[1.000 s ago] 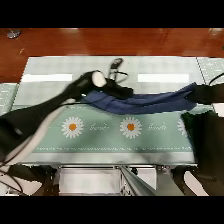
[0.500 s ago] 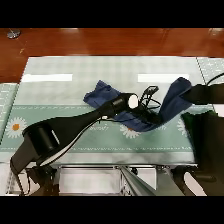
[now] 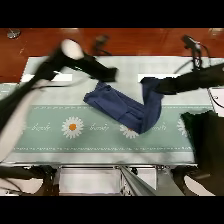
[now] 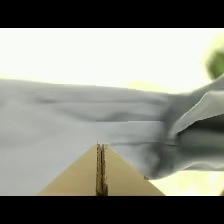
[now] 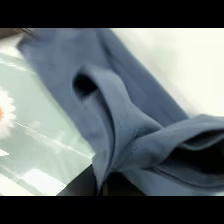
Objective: Fold the shirts.
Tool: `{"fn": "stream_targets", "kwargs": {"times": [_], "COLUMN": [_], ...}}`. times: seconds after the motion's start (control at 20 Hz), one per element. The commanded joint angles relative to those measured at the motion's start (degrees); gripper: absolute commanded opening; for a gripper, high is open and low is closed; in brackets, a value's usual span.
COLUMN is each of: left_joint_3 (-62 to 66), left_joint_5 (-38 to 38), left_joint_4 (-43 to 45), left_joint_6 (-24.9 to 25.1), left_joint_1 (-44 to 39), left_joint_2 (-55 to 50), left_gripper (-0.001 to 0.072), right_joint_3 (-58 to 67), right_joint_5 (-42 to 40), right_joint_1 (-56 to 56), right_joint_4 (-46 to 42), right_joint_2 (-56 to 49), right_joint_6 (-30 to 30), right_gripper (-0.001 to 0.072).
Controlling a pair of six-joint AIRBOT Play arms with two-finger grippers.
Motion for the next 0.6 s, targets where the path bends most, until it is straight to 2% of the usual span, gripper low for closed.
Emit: {"fn": "stream_targets", "kwargs": {"times": [0.0,0.2,0.3,0.45,0.55], "left_joint_3": [-9.0,-29.6,-38.6,-48.5,-52.4], "left_joint_5": [-3.2,3.1,4.9,6.8,8.4], "left_joint_4": [6.8,6.8,6.7,6.3,4.2], "left_joint_6": [-0.2,-0.9,-3.6,-7.2,-7.6], "left_joint_1": [13.0,18.0,17.9,17.9,17.9], "left_joint_2": [17.7,42.9,52.3,60.3,61.8], "left_gripper": [0.0019,0.0019,0.0019,0.0019,0.0019], "right_joint_3": [10.6,25.0,32.0,40.9,44.2], "right_joint_5": [-1.1,-0.7,0.0,-0.3,-1.3], "right_joint_1": [7.0,14.6,17.7,20.9,21.8], "right_joint_4": [1.2,1.7,2.7,3.1,3.1], "right_joint_2": [-12.2,-27.8,-34.7,-43.6,-48.2], "right_joint_6": [0.2,2.2,3.0,4.1,5.3], "right_gripper": [0.0022,0.0023,0.0023,0.0023,0.0023]}}
